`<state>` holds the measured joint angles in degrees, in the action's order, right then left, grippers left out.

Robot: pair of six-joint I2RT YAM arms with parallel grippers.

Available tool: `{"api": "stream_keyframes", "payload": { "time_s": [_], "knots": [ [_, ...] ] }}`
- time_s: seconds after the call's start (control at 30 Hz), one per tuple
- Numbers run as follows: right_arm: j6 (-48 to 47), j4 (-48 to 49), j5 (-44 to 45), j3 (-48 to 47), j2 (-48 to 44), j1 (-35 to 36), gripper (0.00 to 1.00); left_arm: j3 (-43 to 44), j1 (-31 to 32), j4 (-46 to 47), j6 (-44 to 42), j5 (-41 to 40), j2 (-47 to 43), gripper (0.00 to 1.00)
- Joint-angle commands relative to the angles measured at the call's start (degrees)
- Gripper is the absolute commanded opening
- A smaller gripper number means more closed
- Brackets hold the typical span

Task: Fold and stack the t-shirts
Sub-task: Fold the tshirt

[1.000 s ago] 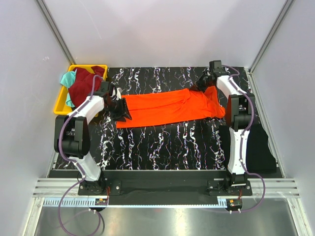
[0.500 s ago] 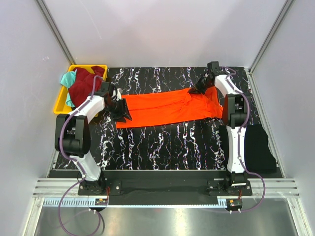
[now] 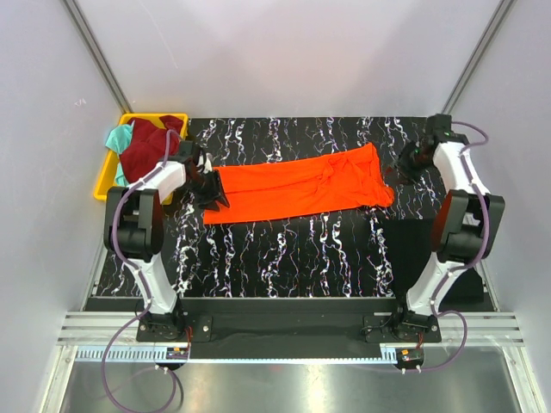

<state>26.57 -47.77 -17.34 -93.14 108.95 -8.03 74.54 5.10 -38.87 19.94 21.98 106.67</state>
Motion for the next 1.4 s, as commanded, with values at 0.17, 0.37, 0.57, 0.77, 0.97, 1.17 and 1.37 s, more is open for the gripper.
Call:
{"api": "stream_keyframes", "payload": {
  "time_s": [0.17,0.37,0.57,0.77,0.97,1.17,1.37],
  "knots": [
    [-5.22,1.71,5.04,10.43,-0.58,-1.28,0.58,1.66,-1.06,1.08,1.33,-5.1,3.89,0.45],
    [-4.07,4.7,4.86,11.58,3.02,-2.78,0.6,1.13,-1.59,0.9,1.33,-7.12,5.21,0.45],
    [-4.07,5.84,5.92,9.66,6.89,-4.53,0.6,1.04,-2.29,0.47,1.41,-7.65,7.14,0.45],
    [-3.98,5.67,7.41,7.28,10.23,-5.68,0.52,1.39,-2.73,-0.06,1.33,-8.44,7.5,0.45],
    [-3.63,3.66,11.44,6.75,9.53,-6.03,0.19,1.57,-3.08,-0.94,0.36,-9.5,8.02,0.45],
    [-6.52,0.32,15.59,5.09,10.31,-6.03,0.22,2.1,-3.26,-1.47,-0.26,-10.11,8.46,0.45],
    [-6.53,-1.36,13.82,4.12,7.34,-5.86,0.48,-0.18,-2.82,-1.73,-0.61,-10.99,3.2,0.46]
  ]
}}
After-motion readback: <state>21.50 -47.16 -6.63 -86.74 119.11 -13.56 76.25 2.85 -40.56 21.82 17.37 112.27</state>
